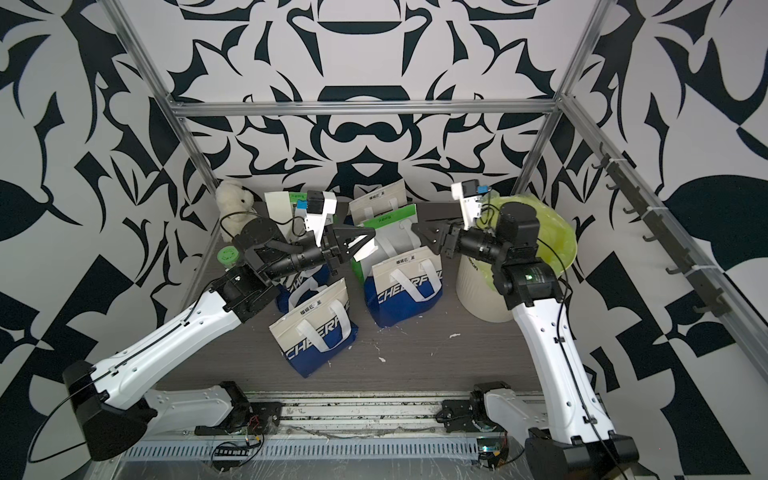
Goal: Shred takeout receipts and throw away
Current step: Place the takeout receipt in the trash bin.
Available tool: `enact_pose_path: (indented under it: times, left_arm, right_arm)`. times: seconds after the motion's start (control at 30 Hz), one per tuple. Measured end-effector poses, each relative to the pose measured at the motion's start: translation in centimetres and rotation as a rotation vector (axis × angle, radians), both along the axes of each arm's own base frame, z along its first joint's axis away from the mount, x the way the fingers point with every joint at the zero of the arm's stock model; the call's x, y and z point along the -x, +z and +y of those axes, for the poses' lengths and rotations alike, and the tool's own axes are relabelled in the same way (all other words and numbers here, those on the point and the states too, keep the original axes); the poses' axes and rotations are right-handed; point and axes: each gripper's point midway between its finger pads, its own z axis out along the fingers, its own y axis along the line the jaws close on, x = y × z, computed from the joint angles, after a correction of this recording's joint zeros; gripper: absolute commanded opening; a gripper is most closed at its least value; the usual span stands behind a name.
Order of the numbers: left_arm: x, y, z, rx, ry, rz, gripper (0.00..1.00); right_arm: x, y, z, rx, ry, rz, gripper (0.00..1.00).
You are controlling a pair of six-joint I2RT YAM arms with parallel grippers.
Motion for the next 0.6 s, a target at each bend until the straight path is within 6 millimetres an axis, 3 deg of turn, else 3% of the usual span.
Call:
enact_pose_path:
  times: [0.2,0.37,0.43,0.53,0.57,0.6]
  left_arm:
    - [0.3,0.1,-0.3,0.045,-0.011,0.051,0.00]
    - [0.3,-0.3,-0.5,0.049,-0.009,0.075,0.00]
    - [0.3,-0.2,-0.4,0.053,-0.005,0.077,0.00]
    - [0.2,0.0,-0.4,0.059,0.002,0.077,0.00]
    - [0.2,0.0,-0.4,0.060,0.003,0.077,0.00]
    - [0.2,0.0,-0.4,0.060,0.003,0.078,0.00]
  right_arm:
    - [3.5,-1.1,6.5,-0.027,0.265,-0.017,0.63]
    - [4.4,-0.5,8.2,-0.043,0.322,-0.052,0.57]
    - [4.5,-0.2,8.3,-0.050,0.328,-0.065,0.45]
    - [4.5,0.1,8.4,-0.057,0.323,-0.074,0.07]
    - [4.4,0.1,8.4,-0.058,0.318,-0.079,0.00]
    - [4.3,0.2,8.4,-0.062,0.311,-0.071,0.00]
